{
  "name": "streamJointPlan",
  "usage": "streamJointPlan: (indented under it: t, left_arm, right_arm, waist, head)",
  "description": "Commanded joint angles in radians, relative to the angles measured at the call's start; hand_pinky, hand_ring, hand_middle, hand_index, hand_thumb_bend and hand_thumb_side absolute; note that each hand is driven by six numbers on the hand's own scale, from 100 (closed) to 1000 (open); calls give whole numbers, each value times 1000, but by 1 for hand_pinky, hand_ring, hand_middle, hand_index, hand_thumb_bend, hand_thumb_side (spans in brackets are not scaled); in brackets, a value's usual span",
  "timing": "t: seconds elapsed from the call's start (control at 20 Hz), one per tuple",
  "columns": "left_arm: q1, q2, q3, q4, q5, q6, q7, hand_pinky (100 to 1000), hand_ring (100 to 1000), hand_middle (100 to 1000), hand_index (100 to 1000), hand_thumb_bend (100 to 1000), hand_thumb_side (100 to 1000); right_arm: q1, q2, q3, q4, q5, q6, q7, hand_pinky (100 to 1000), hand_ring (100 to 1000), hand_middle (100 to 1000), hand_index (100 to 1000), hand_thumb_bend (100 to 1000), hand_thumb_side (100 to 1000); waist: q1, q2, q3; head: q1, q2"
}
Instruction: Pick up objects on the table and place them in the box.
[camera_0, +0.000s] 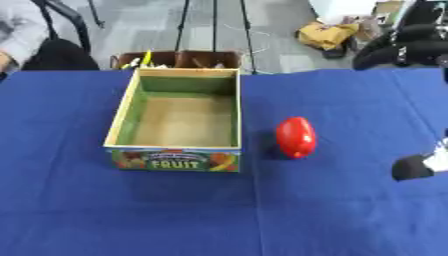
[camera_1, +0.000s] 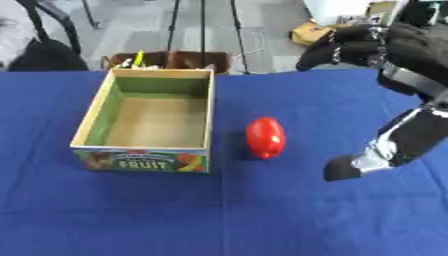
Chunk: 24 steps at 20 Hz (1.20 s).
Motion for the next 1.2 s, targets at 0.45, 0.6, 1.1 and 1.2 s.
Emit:
streamJointPlan:
  t: [0.45, 0.6, 1.1, 1.2]
  left_arm:
    - [2, 26, -11, -21, 3, 1, -13, 100, 184, 484, 346, 100, 761]
    - [2, 25, -12, -21, 3, 0, -16, 100, 183, 484, 345, 100, 761]
    - [-1, 18, -15, -21, 0, -1, -25, 100, 180, 485, 343, 100, 760]
    - [-2, 17, -16, -21, 0, -2, -26, 100, 180, 485, 343, 100, 759]
  right_arm:
    - [-176, 74, 48, 276, 55, -5, 164, 642, 739, 739, 844, 786, 722]
    - [-214, 102, 54, 352, 81, -15, 182, 641, 738, 739, 845, 786, 705]
    - [-284, 189, 68, 548, 162, -74, 200, 641, 740, 742, 859, 809, 650]
    - [-295, 203, 67, 579, 182, -76, 205, 647, 747, 748, 862, 835, 632]
  waist:
    - [-6, -22, 28]
    - [-7, -17, 39]
    - [-8, 1, 64]
    - [-8, 3, 69]
  head:
    - [-47, -8]
    - [-62, -17]
    - [-99, -37]
    - [-102, -38]
